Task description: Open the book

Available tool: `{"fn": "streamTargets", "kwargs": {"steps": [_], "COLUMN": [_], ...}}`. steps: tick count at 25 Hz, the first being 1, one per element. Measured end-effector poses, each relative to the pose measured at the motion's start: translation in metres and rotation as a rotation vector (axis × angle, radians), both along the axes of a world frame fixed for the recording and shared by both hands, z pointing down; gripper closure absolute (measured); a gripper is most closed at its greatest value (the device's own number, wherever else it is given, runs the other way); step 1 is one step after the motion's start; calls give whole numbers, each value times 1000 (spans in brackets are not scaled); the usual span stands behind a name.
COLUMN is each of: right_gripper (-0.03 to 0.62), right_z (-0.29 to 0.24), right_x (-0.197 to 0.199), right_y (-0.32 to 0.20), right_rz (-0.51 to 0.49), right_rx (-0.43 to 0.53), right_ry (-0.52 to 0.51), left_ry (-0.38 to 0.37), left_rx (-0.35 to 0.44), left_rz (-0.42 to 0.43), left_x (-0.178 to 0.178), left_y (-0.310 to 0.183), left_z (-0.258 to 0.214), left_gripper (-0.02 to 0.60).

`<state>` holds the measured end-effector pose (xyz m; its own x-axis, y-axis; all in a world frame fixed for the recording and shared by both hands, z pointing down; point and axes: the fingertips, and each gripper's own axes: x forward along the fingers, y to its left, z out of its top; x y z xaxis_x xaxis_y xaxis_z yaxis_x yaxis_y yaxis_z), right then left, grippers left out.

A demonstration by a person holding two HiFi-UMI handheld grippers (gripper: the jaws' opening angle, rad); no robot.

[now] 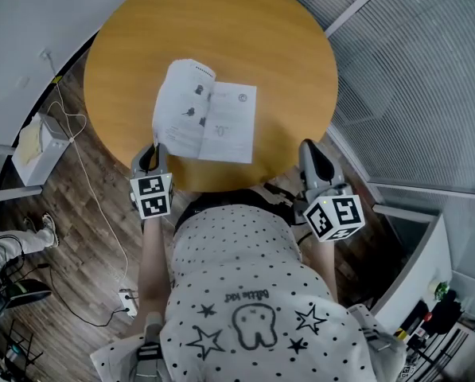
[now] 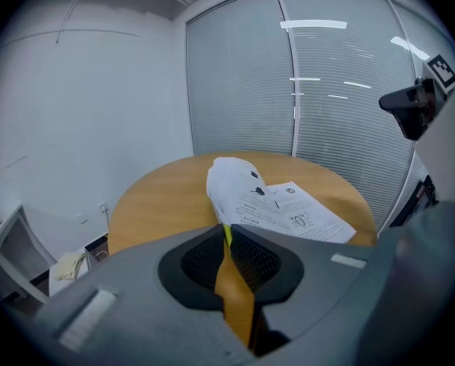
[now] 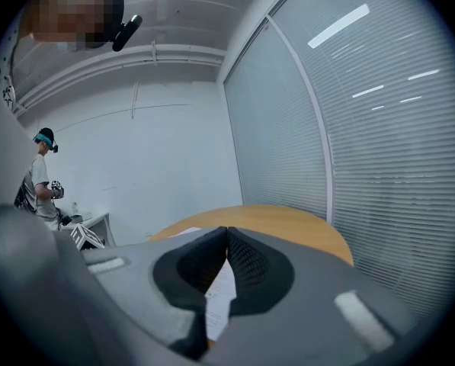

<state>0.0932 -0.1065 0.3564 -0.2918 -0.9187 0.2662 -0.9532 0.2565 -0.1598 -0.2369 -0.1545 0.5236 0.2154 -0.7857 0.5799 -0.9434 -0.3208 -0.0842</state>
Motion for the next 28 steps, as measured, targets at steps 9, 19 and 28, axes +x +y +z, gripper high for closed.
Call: {"fn": "streamTargets", "kwargs": {"steps": [9,19,28], "right_gripper": [589,589,589], "right_z": [4,6,7], "right_x": [-12,-21,-15], "right_y": [-1,-8,-8], "right_rz": [2,-9,13], "right_rx": [-11,-19,-23], "right_ry": [6,8,10], "left_ry": [29,86,80], "left_rx": [-31,-79,-140], "left_rz": [-50,-106,-143], "left_x": [-16,-23,-31], "left_y": [6,7,6], "left_z": [19,40,70], "left_gripper": [543,543,543]}}
